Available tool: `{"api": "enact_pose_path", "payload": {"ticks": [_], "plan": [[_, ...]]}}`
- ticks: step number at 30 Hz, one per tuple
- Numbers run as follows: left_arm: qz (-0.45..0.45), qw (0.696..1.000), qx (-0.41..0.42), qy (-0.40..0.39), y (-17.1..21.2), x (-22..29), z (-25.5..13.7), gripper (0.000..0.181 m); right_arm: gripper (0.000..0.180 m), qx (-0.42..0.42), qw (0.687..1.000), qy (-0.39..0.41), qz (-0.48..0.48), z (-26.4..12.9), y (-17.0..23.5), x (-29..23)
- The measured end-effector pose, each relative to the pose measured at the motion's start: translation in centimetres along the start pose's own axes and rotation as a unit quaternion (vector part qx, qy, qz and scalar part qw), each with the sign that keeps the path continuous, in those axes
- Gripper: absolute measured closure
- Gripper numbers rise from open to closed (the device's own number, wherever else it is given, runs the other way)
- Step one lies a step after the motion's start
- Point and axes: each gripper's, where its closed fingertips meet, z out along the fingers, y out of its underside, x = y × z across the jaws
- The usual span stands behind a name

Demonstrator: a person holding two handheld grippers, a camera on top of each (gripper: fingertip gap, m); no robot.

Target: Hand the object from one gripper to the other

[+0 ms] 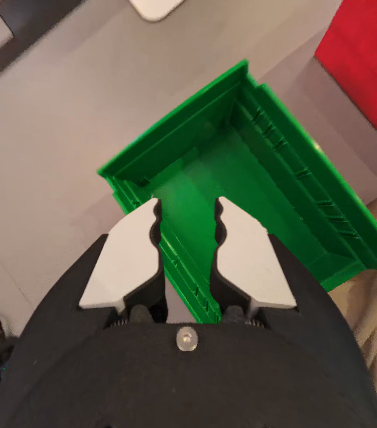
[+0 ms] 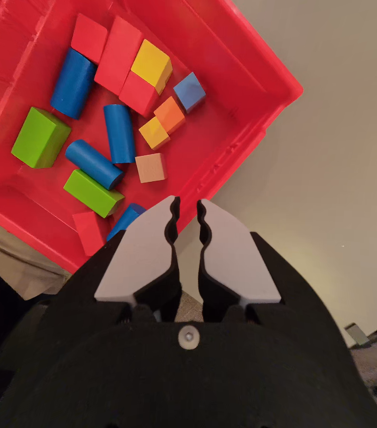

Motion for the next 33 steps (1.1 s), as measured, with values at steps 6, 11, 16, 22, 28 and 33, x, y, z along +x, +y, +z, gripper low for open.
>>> {"api": "enact_pose_path", "payload": {"ticks": [6,11,16,22,28,33], "plan": [[-0.071,0.994,-0.071,0.045,4.7,-1.4,3.4,0.113,0.153,-0.010,1.000,0.003,0.019,-0.5,0.6,0.3],[-0.092,0.989,-0.085,0.080,5.5,-0.7,4.3,0.124,0.150,-0.060,0.997,-0.029,0.029,1.0,2.1,-0.6],[-0.087,0.984,-0.142,0.069,7.3,-0.4,5.3,0.133,0.153,-0.101,0.992,-0.074,0.028,2.5,3.3,-1.8],[-0.106,0.982,-0.153,0.026,7.8,-2.1,4.0,0.128,0.156,-0.104,0.991,-0.075,0.027,2.6,3.3,-1.8],[-0.121,0.980,-0.148,-0.053,8.1,-5.1,2.1,0.127,0.155,-0.103,0.991,-0.077,0.029,2.6,3.3,-1.8],[-0.113,0.972,-0.175,-0.105,8.7,-6.1,0.3,0.110,0.154,-0.106,0.991,-0.079,0.031,2.6,3.4,-1.9]]}}
